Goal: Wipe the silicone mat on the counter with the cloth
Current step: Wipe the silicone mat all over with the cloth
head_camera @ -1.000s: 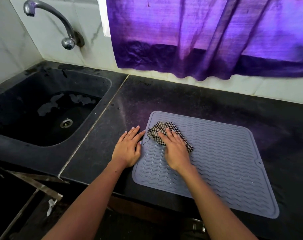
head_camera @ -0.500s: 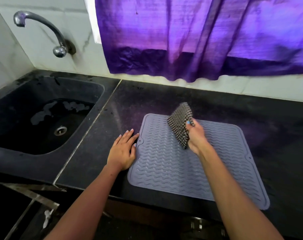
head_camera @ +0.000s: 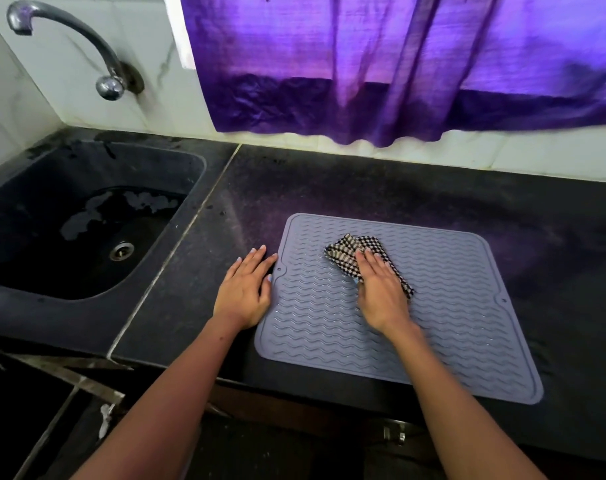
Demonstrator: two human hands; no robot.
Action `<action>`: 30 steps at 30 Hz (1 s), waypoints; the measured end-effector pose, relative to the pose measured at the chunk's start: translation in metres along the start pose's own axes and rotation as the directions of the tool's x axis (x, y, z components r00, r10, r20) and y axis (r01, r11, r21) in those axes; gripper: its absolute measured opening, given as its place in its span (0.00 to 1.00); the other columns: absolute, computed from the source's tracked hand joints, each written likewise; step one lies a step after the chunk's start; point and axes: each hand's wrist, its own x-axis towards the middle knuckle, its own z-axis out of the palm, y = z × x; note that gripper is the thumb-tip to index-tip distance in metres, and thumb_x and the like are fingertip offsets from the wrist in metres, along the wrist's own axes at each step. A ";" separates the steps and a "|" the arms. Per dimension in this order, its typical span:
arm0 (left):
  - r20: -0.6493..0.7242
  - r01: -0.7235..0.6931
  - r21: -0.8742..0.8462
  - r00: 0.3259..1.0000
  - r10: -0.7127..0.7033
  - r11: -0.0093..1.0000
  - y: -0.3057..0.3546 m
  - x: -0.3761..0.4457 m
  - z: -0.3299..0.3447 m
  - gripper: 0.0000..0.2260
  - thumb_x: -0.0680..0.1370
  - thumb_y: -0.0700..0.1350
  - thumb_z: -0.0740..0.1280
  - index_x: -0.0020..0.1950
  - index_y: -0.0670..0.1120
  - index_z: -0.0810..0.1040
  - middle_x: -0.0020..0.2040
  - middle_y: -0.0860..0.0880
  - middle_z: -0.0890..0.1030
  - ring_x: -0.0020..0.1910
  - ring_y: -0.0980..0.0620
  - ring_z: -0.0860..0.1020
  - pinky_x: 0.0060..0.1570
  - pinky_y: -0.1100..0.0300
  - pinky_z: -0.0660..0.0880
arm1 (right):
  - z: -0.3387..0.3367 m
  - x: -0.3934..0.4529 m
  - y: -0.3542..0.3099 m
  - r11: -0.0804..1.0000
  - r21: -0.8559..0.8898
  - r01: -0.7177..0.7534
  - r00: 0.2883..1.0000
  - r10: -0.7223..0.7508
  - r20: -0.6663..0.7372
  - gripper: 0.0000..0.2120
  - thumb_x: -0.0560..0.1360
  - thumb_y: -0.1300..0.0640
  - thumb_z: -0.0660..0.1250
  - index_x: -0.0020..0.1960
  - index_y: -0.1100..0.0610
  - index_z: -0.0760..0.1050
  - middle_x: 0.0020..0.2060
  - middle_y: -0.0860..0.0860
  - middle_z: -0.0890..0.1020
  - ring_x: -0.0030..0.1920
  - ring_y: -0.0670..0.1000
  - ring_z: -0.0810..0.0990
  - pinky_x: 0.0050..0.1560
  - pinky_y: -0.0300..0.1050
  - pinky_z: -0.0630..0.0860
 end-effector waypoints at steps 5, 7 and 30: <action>0.008 0.004 0.008 1.000 -0.004 1.000 0.000 0.000 -0.001 0.30 0.74 0.57 0.40 0.74 0.51 0.62 0.76 0.50 0.60 0.75 0.53 0.56 0.73 0.56 0.47 | -0.021 0.010 0.002 0.976 0.207 -0.065 0.989 0.035 0.144 0.28 0.77 0.65 0.57 0.75 0.50 0.56 0.73 0.51 0.63 0.69 0.52 0.68 0.68 0.41 0.61; 0.016 0.000 0.012 1.000 0.000 1.000 -0.001 -0.001 0.000 0.30 0.74 0.57 0.40 0.74 0.51 0.62 0.76 0.50 0.59 0.75 0.53 0.55 0.73 0.57 0.47 | -0.036 0.011 0.000 0.893 0.418 -0.169 0.980 0.107 0.167 0.26 0.78 0.65 0.57 0.73 0.47 0.62 0.64 0.53 0.74 0.50 0.51 0.77 0.52 0.39 0.70; 0.002 -0.020 0.003 1.000 0.020 1.000 0.002 -0.002 -0.005 0.31 0.73 0.55 0.41 0.73 0.49 0.63 0.75 0.47 0.61 0.74 0.50 0.58 0.73 0.55 0.49 | -0.031 -0.051 -0.060 0.932 0.344 0.115 0.880 -0.256 0.401 0.29 0.76 0.70 0.57 0.68 0.41 0.66 0.70 0.46 0.69 0.58 0.48 0.76 0.54 0.42 0.75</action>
